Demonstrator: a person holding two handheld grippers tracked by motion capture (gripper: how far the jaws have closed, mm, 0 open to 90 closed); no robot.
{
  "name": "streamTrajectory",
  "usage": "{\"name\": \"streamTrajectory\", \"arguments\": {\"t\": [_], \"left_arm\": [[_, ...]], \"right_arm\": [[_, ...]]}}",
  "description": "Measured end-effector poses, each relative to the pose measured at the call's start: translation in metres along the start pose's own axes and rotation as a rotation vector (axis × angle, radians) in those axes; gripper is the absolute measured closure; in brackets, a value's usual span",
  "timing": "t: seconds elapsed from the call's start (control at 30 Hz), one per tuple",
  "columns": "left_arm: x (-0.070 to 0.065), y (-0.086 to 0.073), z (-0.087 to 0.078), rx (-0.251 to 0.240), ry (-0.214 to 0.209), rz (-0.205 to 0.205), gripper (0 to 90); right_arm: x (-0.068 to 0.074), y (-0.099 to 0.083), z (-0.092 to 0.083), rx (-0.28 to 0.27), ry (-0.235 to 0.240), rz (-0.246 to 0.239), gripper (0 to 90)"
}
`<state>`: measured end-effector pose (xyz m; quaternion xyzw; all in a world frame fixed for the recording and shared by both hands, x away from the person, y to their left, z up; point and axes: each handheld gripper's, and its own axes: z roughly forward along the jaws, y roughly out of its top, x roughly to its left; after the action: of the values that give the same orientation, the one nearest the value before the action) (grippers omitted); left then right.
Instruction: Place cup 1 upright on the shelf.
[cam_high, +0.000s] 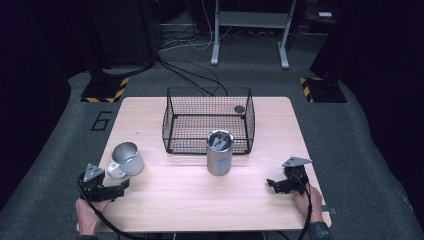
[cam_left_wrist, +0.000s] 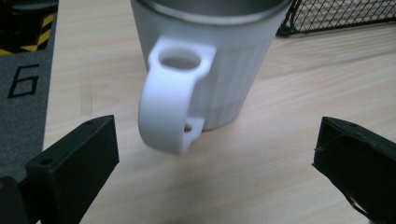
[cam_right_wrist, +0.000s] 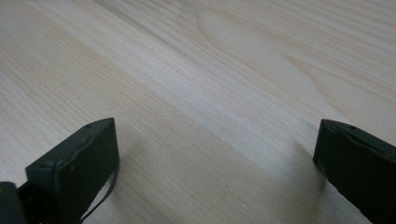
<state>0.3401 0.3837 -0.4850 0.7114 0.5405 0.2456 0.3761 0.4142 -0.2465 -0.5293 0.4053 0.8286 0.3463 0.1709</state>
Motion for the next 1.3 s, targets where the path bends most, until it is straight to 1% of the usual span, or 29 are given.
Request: {"name": "streamTrajectory", "arguments": {"t": [0.03, 0.13, 0.17, 0.2, 0.23, 0.27, 0.3, 0.33, 0.37, 0.5, 0.63, 0.67, 0.7, 0.83, 1.0, 1.3], "left_arm": [[0.000, 0.008, -0.001, -0.010, 0.004, 0.006, 0.0], [0.000, 0.019, -0.001, -0.018, 0.005, 0.023, 0.0], [-0.001, 0.023, -0.002, -0.021, 0.010, 0.026, 0.0], [-0.001, 0.028, -0.002, -0.014, 0.013, 0.037, 0.0], [-0.001, 0.031, -0.002, -0.020, 0.018, 0.042, 0.0], [-0.001, 0.031, -0.002, -0.020, 0.018, 0.042, 0.0], [0.000, 0.039, -0.001, -0.024, 0.018, 0.045, 0.0], [0.000, 0.043, 0.000, -0.029, 0.021, 0.051, 0.0], [0.001, 0.047, 0.000, -0.023, 0.018, 0.052, 0.0], [0.001, 0.059, 0.005, -0.028, 0.010, 0.057, 0.0], [0.002, 0.064, 0.009, -0.021, -0.004, 0.056, 0.0], [0.001, 0.065, 0.011, -0.026, -0.002, 0.058, 0.0], [0.001, 0.067, 0.013, -0.018, -0.004, 0.063, 0.0], [0.001, 0.070, 0.016, -0.017, -0.006, 0.065, 0.0], [-0.002, 0.074, 0.023, 0.001, 0.000, 0.081, 0.0], [-0.004, 0.080, 0.024, -0.003, -0.008, 0.089, 0.0]], "right_arm": [[0.000, 0.000, 0.000, 0.000, 0.000, 0.000, 0.0], [0.000, 0.000, 0.000, 0.000, 0.001, 0.000, 0.0], [0.000, 0.000, 0.000, 0.001, 0.000, 0.000, 0.0], [0.000, 0.000, 0.000, 0.001, 0.001, -0.001, 0.0], [0.000, 0.000, 0.000, 0.001, 0.001, -0.002, 0.0], [0.000, 0.000, 0.000, 0.003, 0.002, -0.007, 0.0], [0.000, 0.000, 0.000, 0.002, 0.001, -0.007, 0.0], [0.000, 0.000, 0.000, 0.001, 0.001, -0.006, 0.0], [0.000, 0.000, 0.000, 0.002, 0.002, -0.007, 0.0], [0.000, 0.000, 0.000, 0.003, 0.002, -0.007, 0.0], [0.000, 0.000, 0.000, 0.001, 0.000, 0.000, 0.0], [0.000, 0.000, 0.000, 0.000, 0.000, 0.000, 0.0], [0.000, 0.000, 0.000, 0.000, 0.000, 0.000, 0.0], [0.000, 0.000, 0.000, 0.000, 0.000, 0.000, 0.0], [0.000, 0.000, 0.000, 0.000, 0.000, 0.000, 0.0], [0.000, 0.000, 0.000, 0.001, 0.001, 0.000, 0.0]]}}
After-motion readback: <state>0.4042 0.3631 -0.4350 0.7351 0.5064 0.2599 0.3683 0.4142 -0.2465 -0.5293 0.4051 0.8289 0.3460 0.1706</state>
